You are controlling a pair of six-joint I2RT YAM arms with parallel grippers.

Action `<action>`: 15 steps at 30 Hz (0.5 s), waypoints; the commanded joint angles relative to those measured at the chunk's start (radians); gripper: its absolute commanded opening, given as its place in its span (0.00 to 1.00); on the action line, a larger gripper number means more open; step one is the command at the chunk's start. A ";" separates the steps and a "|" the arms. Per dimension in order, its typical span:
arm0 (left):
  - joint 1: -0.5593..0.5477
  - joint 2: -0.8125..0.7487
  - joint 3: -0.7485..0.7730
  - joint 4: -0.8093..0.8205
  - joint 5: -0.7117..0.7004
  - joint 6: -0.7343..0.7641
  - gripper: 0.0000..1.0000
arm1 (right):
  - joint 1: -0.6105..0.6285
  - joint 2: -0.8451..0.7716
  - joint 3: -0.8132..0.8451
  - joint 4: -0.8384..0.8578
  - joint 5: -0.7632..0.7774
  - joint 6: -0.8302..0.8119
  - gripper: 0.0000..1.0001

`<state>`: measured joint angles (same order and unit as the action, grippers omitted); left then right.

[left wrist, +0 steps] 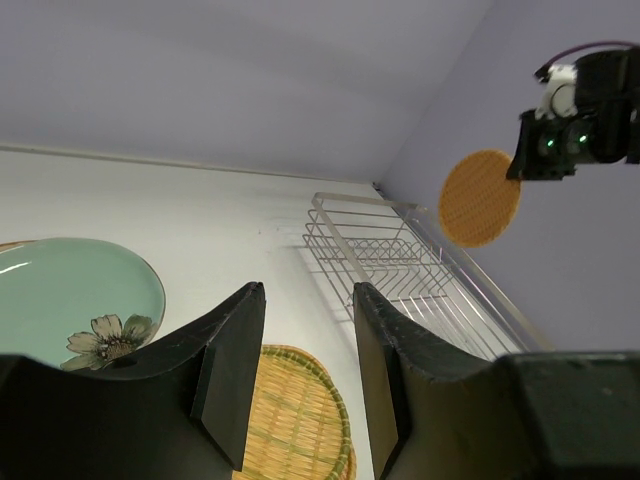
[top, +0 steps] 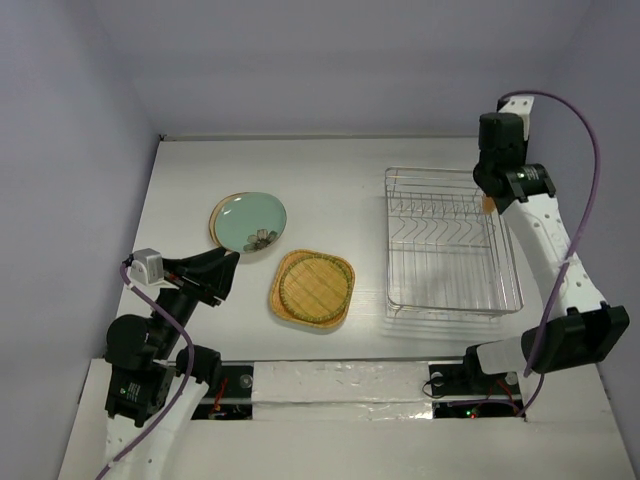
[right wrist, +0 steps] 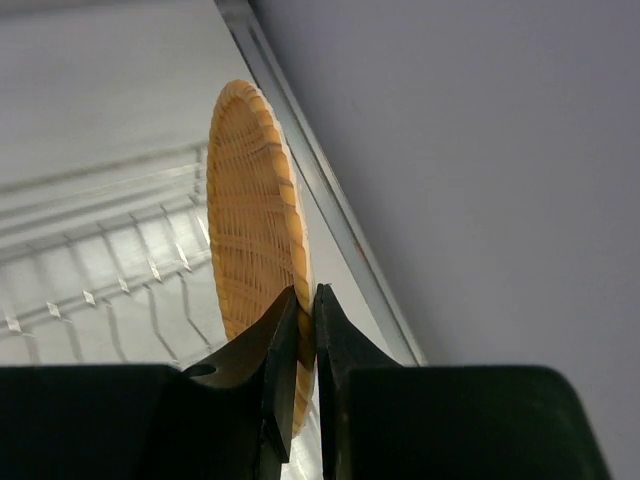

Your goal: Unload the plates from the dish rack

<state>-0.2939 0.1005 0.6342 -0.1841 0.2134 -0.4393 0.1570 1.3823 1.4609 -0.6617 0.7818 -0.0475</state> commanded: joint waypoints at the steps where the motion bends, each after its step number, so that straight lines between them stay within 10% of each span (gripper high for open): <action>1: -0.005 0.011 0.001 0.048 0.018 0.005 0.38 | 0.047 -0.064 0.188 -0.062 0.018 0.107 0.00; 15: -0.005 0.047 0.004 0.032 -0.020 0.001 0.40 | 0.380 -0.313 -0.287 0.340 -1.123 0.492 0.00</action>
<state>-0.2939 0.1165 0.6342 -0.1844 0.2039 -0.4393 0.5007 1.0752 1.2682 -0.5507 0.0044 0.3344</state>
